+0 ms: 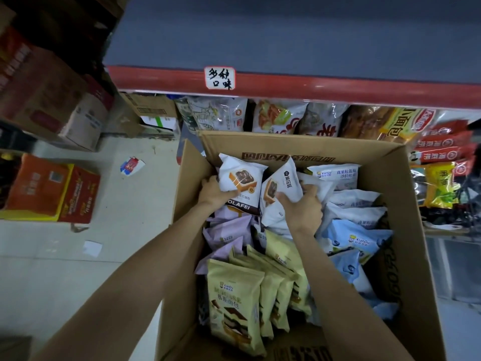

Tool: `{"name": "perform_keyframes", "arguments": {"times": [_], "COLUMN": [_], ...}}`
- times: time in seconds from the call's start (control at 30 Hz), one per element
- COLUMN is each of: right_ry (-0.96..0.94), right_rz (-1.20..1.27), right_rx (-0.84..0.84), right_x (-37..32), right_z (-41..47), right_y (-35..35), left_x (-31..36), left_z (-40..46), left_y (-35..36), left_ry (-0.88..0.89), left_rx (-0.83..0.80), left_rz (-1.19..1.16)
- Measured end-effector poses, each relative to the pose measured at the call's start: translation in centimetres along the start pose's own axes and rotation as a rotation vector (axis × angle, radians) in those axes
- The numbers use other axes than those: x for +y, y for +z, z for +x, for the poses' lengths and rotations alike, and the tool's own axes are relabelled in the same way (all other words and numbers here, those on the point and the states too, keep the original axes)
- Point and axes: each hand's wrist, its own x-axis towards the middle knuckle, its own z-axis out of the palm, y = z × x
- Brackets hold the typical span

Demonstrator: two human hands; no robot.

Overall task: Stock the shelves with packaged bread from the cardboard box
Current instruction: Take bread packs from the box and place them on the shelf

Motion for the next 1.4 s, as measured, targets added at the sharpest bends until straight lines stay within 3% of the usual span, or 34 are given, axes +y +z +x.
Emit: {"name": "perform_keyframes", "arguments": {"times": [0.1, 0.33, 0.5, 0.63, 1.03, 1.17, 1.4], "right_ry": [0.035, 0.141, 0.130, -0.051, -0.587, -0.731, -0.922], "right_rz": [0.090, 0.464, 0.595, 0.710, 0.552, 0.514, 0.785], "right_rx": [0.082, 0.192, 0.179, 0.115, 0.074, 0.111, 0.160], "right_x": [0.1, 0.8, 0.3, -2.2, -14.1, -18.7, -27.0], "right_z": [-0.1, -3.9, -6.4, -9.6, -14.7, -15.1, -15.8], "right_y": [0.7, -3.7, -10.6, -16.7, -29.5, -33.4, -41.7], "left_x": [0.3, 2.3, 4.1, 5.1, 12.7, 16.4, 22.4], "left_z": [0.1, -5.1, -11.5, -16.9, -28.8, -31.9, -35.8], "left_y": [-0.1, -2.7, -7.4, -11.0, -22.4, -26.4, -32.4], "left_ry": [0.045, 0.350, 0.332, 0.383, 0.630, 0.736, 0.956], "left_rx": [0.005, 0.240, 0.021, -0.006, 0.285, 0.309, 0.487], "left_rz": [0.007, 0.032, -0.553, -0.731, -0.831, -0.853, -0.910]}}
